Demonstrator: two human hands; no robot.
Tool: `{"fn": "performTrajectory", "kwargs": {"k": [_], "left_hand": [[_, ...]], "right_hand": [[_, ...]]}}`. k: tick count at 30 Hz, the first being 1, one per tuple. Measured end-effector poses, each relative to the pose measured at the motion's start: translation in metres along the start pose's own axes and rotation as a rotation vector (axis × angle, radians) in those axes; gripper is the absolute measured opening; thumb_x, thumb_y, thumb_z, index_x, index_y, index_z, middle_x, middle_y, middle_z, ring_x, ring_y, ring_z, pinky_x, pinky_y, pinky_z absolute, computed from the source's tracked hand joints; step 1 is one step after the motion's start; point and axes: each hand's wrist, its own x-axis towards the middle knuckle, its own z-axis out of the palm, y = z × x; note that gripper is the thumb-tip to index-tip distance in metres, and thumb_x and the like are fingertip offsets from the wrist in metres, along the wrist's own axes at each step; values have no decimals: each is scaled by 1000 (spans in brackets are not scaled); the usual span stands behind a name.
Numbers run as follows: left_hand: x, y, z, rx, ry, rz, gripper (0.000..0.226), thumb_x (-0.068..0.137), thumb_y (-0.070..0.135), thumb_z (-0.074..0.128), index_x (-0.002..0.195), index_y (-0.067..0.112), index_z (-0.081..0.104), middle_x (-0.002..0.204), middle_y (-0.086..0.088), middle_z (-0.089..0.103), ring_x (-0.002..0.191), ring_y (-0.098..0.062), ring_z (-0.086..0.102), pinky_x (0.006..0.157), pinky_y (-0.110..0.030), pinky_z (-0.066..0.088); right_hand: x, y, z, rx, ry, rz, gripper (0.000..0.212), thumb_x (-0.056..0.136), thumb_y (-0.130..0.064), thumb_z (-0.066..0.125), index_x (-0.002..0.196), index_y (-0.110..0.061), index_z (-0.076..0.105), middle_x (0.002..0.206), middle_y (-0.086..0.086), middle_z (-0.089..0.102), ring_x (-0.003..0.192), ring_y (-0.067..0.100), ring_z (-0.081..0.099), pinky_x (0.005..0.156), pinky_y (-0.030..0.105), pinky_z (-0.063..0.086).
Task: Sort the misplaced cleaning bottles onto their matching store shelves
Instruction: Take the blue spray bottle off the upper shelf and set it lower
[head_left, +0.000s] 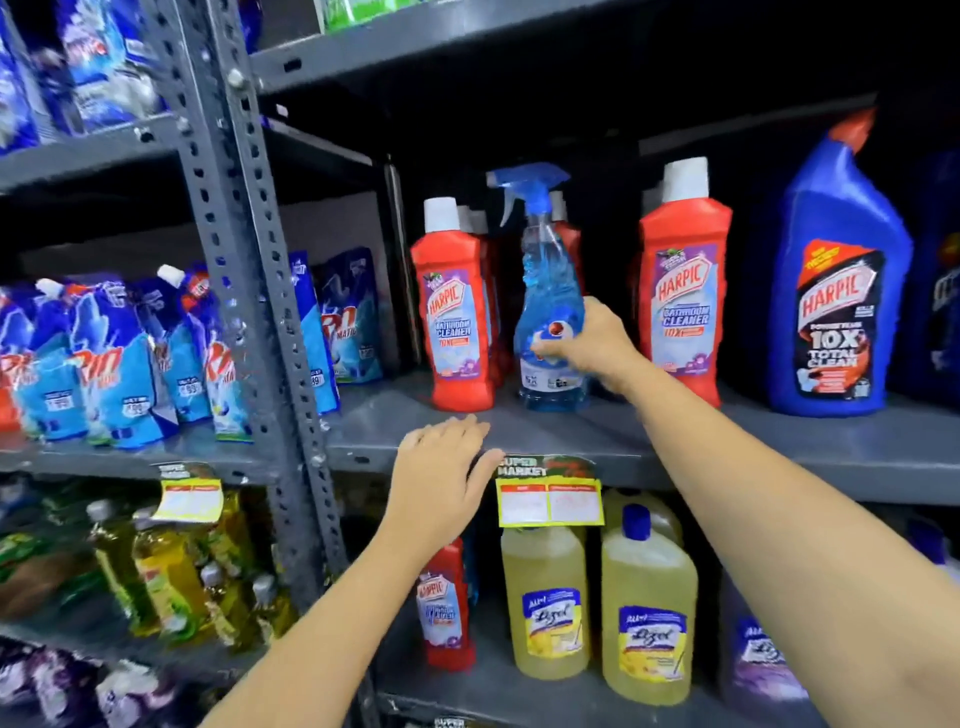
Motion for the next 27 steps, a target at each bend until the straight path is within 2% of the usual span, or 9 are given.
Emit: {"fn": "performTrajectory", "kwargs": {"k": [7,12,15,18,20,23,25,27], "left_hand": [[-1,-6,12,26,74,-16,51,97,44,34,114,10,69,118,-10,70,114,-27,62,93,-42,41],[-6,-7,18,-74,161,4,44,98,38,36,116,11,66,123,-7,67,113,-26,60,93,-42,37],[-12,-8,22,-157,209,39,44,99,34,35,125,10,61,140,-8,55,130,-26,47,104,-43,31],[-30,-15,35,-175,218,80,51,100,34,34,144,9,40,156,-9,33,146,-25,23,119,-47,13],[-50,-19,48,-163,216,71,56,100,35,34,150,9,29,160,-9,21,149,-25,12,121,-48,5],[-92,-26,76,-140,131,59,57,101,37,32,150,9,28,160,-11,17,149,-28,10,120,-51,5],[-125,-32,95,-134,12,60,57,101,39,33,150,9,30,161,-10,16,149,-27,11,119,-52,11],[-158,-36,113,-197,-108,45,57,100,37,37,149,8,32,160,-11,18,149,-27,13,118,-51,18]], "right_hand": [[-14,-7,4,-9,108,-14,60,66,-15,89,117,-8,58,119,9,68,107,25,66,96,45,53],[-40,-18,3,36,200,-61,55,66,-13,89,111,-11,58,114,8,69,102,24,68,93,45,55],[-65,-32,-6,152,212,-170,47,69,-8,86,106,-12,57,109,10,70,98,23,70,90,41,57],[-98,-46,-16,245,187,-298,42,73,-7,83,103,-16,54,103,4,70,92,11,70,81,25,56],[-125,-51,-18,285,156,-369,40,76,-7,81,103,-17,53,101,0,69,91,4,68,80,19,53],[-163,-45,-9,317,99,-391,42,77,-3,80,107,-14,53,102,0,68,91,3,68,81,18,51],[-184,-27,1,356,43,-365,45,76,0,79,111,-11,54,103,-1,69,93,5,68,83,20,52],[-206,1,15,348,-16,-314,49,73,-1,81,112,-16,56,102,-9,71,95,4,69,84,20,52]]}}
